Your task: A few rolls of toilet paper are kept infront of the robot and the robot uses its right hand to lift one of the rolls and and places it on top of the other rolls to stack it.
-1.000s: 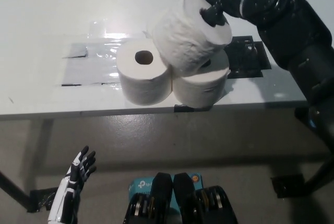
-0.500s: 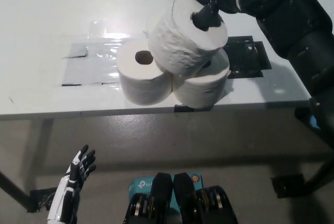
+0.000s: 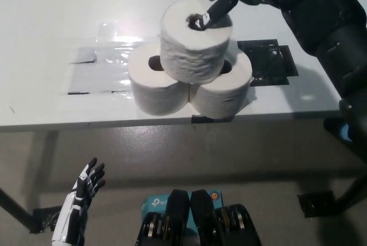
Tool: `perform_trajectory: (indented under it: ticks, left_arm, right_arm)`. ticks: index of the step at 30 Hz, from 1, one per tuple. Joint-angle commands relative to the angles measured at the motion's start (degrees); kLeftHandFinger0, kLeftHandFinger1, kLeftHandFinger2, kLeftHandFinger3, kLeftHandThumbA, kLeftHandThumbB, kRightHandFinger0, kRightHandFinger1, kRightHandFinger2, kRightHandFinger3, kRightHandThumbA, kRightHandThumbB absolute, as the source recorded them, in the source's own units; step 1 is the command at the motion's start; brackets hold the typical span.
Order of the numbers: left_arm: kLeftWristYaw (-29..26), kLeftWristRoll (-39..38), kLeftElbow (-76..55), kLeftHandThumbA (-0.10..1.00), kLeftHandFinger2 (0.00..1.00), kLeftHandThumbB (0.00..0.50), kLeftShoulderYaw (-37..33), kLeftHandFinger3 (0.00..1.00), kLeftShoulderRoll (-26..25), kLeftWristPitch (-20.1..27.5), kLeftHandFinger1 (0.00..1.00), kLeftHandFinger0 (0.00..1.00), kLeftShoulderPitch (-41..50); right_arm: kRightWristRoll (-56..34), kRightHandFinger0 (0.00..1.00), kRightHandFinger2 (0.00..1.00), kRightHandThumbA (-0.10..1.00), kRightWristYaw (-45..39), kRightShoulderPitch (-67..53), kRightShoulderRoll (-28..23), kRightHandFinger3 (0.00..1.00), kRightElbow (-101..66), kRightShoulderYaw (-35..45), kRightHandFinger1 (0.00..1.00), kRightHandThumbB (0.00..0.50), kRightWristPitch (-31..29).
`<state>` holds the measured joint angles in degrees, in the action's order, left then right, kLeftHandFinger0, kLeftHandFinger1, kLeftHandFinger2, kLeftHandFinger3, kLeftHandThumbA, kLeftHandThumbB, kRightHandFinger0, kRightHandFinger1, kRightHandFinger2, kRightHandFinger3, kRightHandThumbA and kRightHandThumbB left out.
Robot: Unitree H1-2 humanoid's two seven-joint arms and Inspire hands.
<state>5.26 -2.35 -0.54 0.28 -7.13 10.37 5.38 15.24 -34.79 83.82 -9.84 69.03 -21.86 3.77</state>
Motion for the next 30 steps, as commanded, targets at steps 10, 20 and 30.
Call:
perform_trajectory:
  ticks: [10, 20, 30]
  left_arm:
    - [0.8, -0.1, -1.9, 1.00, 1.00, 0.108, -0.1, 1.00, -0.6, 0.8, 1.00, 1.00, 0.1]
    - [0.7, -0.3, -1.8, 1.00, 1.00, 0.096, -0.1, 1.00, -0.6, 0.6, 1.00, 1.00, -0.3]
    - [0.9, -0.8, -1.3, 1.00, 1.00, 0.113, 0.5, 1.00, -1.4, -0.2, 1.00, 1.00, -2.9]
  right_arm:
    - [1.7, 1.00, 1.00, 0.94, 5.7, 7.8, 0.9, 1.00, 2.1, 0.6, 1.00, 0.323, -0.7]
    - [-5.1, 1.00, 1.00, 1.00, 16.6, 9.9, -3.4, 1.00, -6.2, 13.6, 1.00, 0.381, -7.6]
    - [-13.0, 1.00, 1.00, 1.00, 17.8, 0.8, -13.3, 1.00, -41.6, 33.2, 1.00, 0.337, -5.0]
